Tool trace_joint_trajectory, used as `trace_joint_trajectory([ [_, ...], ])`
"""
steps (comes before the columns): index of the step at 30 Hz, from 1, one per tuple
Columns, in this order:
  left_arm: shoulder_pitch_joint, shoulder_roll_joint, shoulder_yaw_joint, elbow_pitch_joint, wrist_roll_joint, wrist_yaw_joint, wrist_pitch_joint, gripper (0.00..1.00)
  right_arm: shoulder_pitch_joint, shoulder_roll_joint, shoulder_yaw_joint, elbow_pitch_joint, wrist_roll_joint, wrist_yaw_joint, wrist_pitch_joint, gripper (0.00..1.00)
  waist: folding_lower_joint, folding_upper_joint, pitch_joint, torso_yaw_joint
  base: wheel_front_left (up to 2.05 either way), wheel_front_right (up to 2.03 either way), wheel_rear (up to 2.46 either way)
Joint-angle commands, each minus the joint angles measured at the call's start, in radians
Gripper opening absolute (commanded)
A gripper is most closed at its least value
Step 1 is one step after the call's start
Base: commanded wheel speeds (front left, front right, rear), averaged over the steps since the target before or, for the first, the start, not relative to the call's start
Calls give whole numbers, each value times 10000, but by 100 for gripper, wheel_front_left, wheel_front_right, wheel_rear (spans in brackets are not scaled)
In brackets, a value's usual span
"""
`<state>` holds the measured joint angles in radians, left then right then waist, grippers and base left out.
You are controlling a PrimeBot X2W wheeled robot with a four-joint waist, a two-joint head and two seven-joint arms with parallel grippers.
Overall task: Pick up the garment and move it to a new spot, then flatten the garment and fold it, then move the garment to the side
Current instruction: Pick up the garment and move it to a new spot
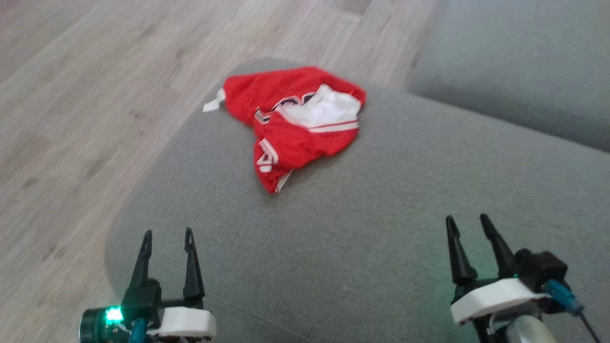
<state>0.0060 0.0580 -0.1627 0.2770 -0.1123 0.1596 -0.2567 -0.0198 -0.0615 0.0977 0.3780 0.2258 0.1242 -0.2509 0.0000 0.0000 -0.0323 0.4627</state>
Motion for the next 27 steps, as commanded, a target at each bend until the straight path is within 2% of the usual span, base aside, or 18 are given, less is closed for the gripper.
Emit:
trace_joint_trajectory([
  [1, -598, 15, 253, -397, 125, 21, -51, 100, -391, -236, 108, -345, -115, 65, -108, 100, 0, 0, 515, 449, 0, 0, 0],
  [3, -915, 14, 273, -523, 129, -65, -51, 100, -333, -314, -139, -379, -151, 65, -108, 100, 0, 0, 699, 503, 0, 0, 0],
  [7, -2092, 83, 485, -725, 115, -261, -51, 100, -454, -623, -400, -566, -382, 65, -108, 100, 0, 0, 1419, 197, 0, 0, 0],
  [12, -3974, 288, 538, -125, 75, -731, -51, 100, -796, -1291, -456, -748, -538, 65, -108, 100, 0, 0, 2269, -252, 0, 0, 0],
  [15, -5694, 513, 446, 1109, -50, -1294, 244, 100, -1193, -1870, -520, -958, -609, 65, -108, 100, 0, 0, 3013, -640, 0, 0, 0],
  [17, -6807, 506, 381, 2106, -340, -1775, 914, 100, -1489, -2259, -564, -1107, -641, 65, -108, 100, 0, 0, 3547, -878, 0, 0, 0],
  [19, -7828, 432, 417, 3136, -686, -2078, 1611, 100, -1742, -2621, -615, -1256, -652, 65, -109, 100, 0, 0, 4030, -1057, 0, 0, 0],
  [23, -9446, 280, 562, 4953, -1276, -2356, 2273, 100, -2030, -3213, -716, -1538, -584, 65, -109, 100, 0, 0, 4884, -1304, 0, 0, 0],
  [27, -10311, 111, 648, 6710, -2007, -2644, 2988, 100, -2191, -3533, -780, -1710, -563, 65, -109, 100, 0, 0, 5505, -1480, 0, 0, 0],
])
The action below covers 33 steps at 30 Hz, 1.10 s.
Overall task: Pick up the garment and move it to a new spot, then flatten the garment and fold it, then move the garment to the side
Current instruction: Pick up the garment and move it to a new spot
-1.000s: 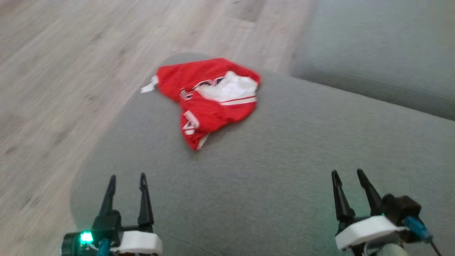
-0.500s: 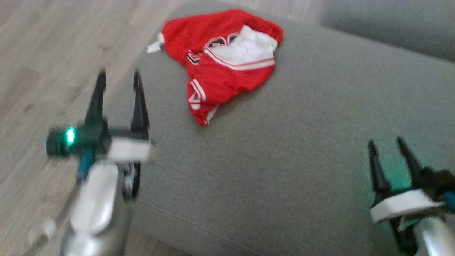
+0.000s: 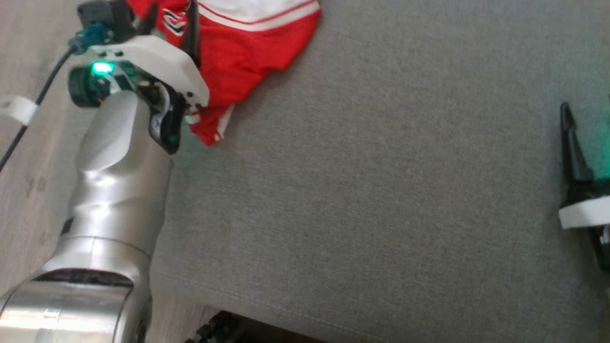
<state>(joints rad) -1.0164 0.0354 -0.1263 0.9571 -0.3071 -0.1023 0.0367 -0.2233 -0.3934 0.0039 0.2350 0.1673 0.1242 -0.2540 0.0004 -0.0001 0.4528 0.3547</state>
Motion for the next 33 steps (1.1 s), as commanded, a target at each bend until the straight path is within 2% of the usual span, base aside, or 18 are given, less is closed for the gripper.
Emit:
trace_joint_trajectory([
  [1, -210, 316, 293, 307, -184, -58, 228, 100, -211, -267, 177, -321, 25, 65, -78, 100, -4, 1, 782, -444, 0, 0, 0],
  [5, -312, 256, 374, 1599, -637, -149, 719, 100, -469, -290, 299, -415, 25, 65, -78, 100, -4, 1, 999, -622, 0, 0, 0],
  [6, -318, 247, 363, 1796, -699, -168, 715, 85, -517, -281, 303, -431, 30, 65, -78, 100, -4, 1, 1016, -637, 0, 0, 0],
  [7, -348, 240, 357, 1900, -752, -185, 577, 39, -556, -278, 311, -428, 28, 65, -78, 100, -4, 1, 1031, -645, 0, 0, 0],
  [8, -388, 235, 370, 1957, -815, -201, 365, 0, -594, -273, 329, -423, 18, 65, -78, 100, -4, 1, 1014, -653, 0, 0, 0],
  [11, -616, 416, 209, 1981, -730, -239, -469, 0, -649, -166, 370, -333, -34, 65, -78, 100, -4, 1, 723, -680, 0, 0, 0],
  [13, -955, 673, -85, 1903, -512, -262, -1272, 0, -628, 147, 460, -165, -60, 65, -78, 100, -4, 1, 57, -805, 0, 0, 0],
  [18, -1514, 959, -926, 1608, -167, -278, -1968, 0, -287, 1030, 621, 144, -29, 65, -78, 100, -4, 1, -1635, -1282, 0, 0, 0],
  [21, -1725, 825, -1785, 1055, -385, -280, -1876, 0, 25, 1708, 410, 388, 229, 65, -78, 100, -4, 1, -2612, -1733, 0, 0, 0],
  [22, -1815, 723, -2447, 455, -772, -281, -1671, 0, 224, 2053, 289, 483, 288, 65, -78, 100, -4, 1, -3144, -2075, 0, 0, 0],
  [24, -1859, 717, -3045, -213, -1270, -282, -1421, 0, 416, 2353, 234, 505, 313, 65, -78, 100, -4, 1, -3567, -2467, 0, 0, 0],
  [26, -1834, 805, -3598, -870, -1773, -282, -1146, 0, 589, 2606, 201, 500, 334, 65, -78, 100, -4, 1, -3915, -2909, 0, 0, 0],
  [27, -1834, 805, -3598, -870, -1773, -282, -1146, 0, 589, 2606, 201, 500, 334, 65, -78, 100, -4, 1, -3915, -2909, 0, 0, 0],
  [29, -1749, 931, -4054, -1487, -2263, -282, -893, 0, 726, 2810, 171, 466, 353, 65, -78, 100, -4, 1, -4181, -3406, 0, 0, 0],
  [30, -1621, 1024, -4460, -2065, -2711, -282, -654, 0, 872, 2942, 148, 375, 336, 65, -78, 100, -4, 1, -4338, -3879, 0, 0, 0],
  [33, -1311, 1089, -5033, -2755, -3143, -283, -454, 0, 1035, 3030, 392, 282, 415, 65, -78, 100, -4, 1, -4435, -4584, 0, 0, 0],
])
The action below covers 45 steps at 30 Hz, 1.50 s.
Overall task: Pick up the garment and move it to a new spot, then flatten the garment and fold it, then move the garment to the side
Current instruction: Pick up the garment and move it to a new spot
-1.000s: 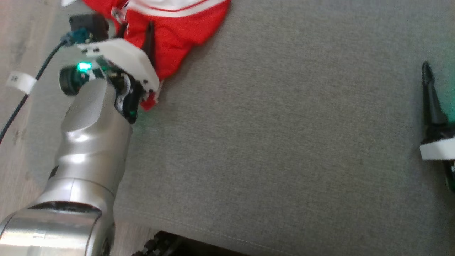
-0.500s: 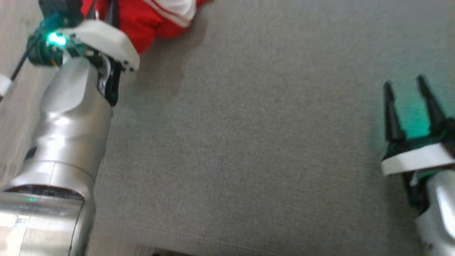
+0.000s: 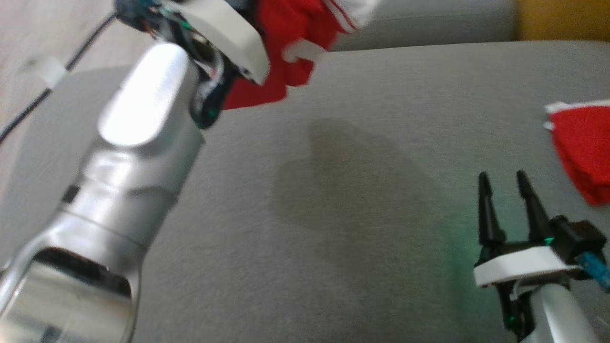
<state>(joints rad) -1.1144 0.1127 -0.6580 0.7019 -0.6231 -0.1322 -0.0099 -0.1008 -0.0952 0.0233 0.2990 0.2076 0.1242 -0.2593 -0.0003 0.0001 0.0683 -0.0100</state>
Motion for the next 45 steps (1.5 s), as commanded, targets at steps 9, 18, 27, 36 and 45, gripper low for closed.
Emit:
trace_joint_trajectory([
  [9, 1646, 141, -1775, 40, 949, 172, -1282, 0, -374, 205, 1030, -153, 526, 65, -24, 100, 3, -1, 168, -2869, 0, 0, 0],
  [18, 3772, -358, -1915, 1353, 1191, 838, -2502, 100, -617, 376, 1487, 12, 543, 65, -24, 100, 3, -1, 754, -3329, 0, 0, 0],
  [27, 8395, -488, 1110, -3354, 2618, 2359, -2516, 100, 827, 305, 626, -32, 483, 65, -24, 100, 3, -1, -755, -1275, 0, 0, 0],
  [36, 11441, -557, 3523, -5807, 4217, 2860, -2518, 100, 1936, 334, 370, -340, 322, 65, -24, 100, 3, -1, -1703, 158, 0, 0, 0],
  [45, 12684, -610, 4019, -6642, 4964, 2629, -2518, 100, 2371, 357, 453, -526, 226, 65, -24, 100, 3, -1, -2158, 540, 0, 0, 0],
])
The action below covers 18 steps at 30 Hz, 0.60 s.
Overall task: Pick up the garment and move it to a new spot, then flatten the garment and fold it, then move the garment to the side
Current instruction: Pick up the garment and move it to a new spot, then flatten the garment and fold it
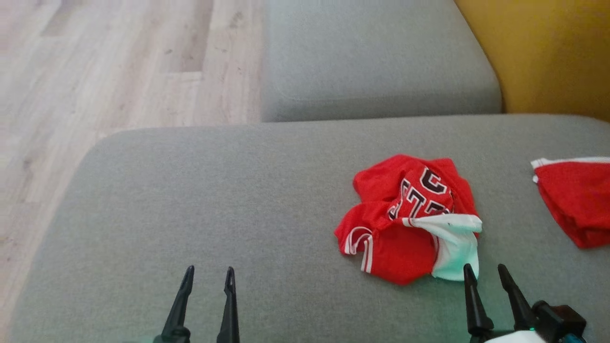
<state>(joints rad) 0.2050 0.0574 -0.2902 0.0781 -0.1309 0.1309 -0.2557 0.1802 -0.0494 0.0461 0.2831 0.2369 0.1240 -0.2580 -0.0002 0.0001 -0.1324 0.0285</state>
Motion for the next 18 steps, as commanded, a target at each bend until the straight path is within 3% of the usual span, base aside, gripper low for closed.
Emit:
trace_joint_trajectory([
  [1, -485, -61, 336, -404, 89, -65, -60, 100, -406, -100, 213, -379, -75, 67, -38, 100, 2, -1, -178, 186, 0, 0, 0],
  [18, -307, -71, 319, -260, 158, -325, -60, 100, -301, -60, 279, -451, -148, 67, -38, 100, 2, -1, -280, -26, 0, 0, 0],
])
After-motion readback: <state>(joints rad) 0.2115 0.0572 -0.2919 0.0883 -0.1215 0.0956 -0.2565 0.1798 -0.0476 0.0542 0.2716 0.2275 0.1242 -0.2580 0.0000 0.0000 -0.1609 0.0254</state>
